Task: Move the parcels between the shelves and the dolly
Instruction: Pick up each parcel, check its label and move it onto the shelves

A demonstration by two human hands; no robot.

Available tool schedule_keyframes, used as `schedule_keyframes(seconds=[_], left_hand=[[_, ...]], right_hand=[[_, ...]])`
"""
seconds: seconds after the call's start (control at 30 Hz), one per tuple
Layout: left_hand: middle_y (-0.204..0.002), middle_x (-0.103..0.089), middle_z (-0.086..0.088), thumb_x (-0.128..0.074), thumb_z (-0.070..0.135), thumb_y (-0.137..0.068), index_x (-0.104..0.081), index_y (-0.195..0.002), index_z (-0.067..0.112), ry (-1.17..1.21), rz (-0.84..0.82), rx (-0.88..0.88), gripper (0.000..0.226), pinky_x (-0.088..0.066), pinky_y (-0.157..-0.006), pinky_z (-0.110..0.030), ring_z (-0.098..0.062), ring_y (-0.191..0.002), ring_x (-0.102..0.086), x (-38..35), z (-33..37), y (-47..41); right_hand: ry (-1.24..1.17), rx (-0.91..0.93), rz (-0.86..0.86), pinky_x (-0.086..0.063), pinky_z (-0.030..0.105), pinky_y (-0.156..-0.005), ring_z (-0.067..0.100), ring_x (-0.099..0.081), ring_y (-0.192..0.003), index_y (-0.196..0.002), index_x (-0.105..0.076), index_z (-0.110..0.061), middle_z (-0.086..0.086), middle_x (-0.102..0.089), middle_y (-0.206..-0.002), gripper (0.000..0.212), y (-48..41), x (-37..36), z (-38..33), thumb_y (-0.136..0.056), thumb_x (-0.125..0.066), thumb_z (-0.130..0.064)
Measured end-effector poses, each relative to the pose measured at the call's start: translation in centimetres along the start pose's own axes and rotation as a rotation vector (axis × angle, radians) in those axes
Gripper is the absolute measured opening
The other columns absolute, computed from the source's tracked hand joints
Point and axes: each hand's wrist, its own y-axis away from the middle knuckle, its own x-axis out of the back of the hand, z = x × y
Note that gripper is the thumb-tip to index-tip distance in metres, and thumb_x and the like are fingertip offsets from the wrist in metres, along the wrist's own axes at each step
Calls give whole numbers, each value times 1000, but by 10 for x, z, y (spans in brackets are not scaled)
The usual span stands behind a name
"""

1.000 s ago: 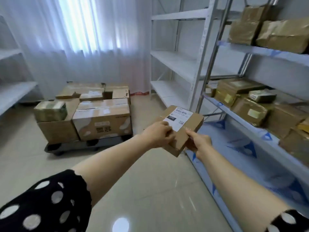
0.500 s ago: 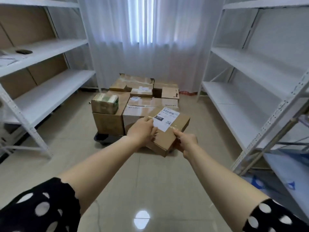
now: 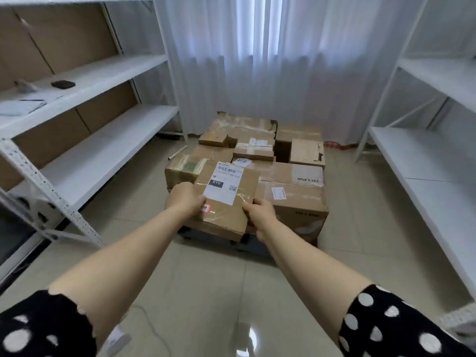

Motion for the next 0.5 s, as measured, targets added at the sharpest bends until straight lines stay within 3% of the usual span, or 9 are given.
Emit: schedule_keyframes(seconds=[0.17,0.33,0.4,0.5], left_hand=[[-98,-68,-8,-63,25,-85,-67,-94,13,73,39,85,16,-50,-74,-35,-28,-90,-62,13,-27,-86],[-103,-69,-6,-64,25,-88,-70,-102,14,117,37,122,18,-50,-77,-32,-25,-94,-63,19,-47,-186],[-103,-69,-6,-63,24,-90,-68,-105,12,184,2,121,20,-52,-78,-32,-23,-92,-63,17,-52,-231],[-105,-68,-6,-64,26,-89,-65,-109,11,239,-67,133,24,-54,-83,-38,-23,-92,-64,14,-52,-291]], right_hand=[[24,-56,-38,-54,31,-62,24,-64,-97,-122,-52,-14,8,-65,-114,32,-75,-59,-22,-90,-55,-12],[-32,-59,-23,-47,23,-52,13,-61,-70,-106,-59,-17,3,-66,-91,22,-153,-105,-42,-91,-49,-3],[-51,-58,7,-52,25,-57,14,-63,-74,-107,-61,-18,1,-67,-91,27,-185,-121,-50,-91,-48,-1],[-19,-90,51,-56,37,-80,21,-65,-92,-118,-61,-24,2,-69,-102,39,-229,-141,-64,-88,-47,-3]])
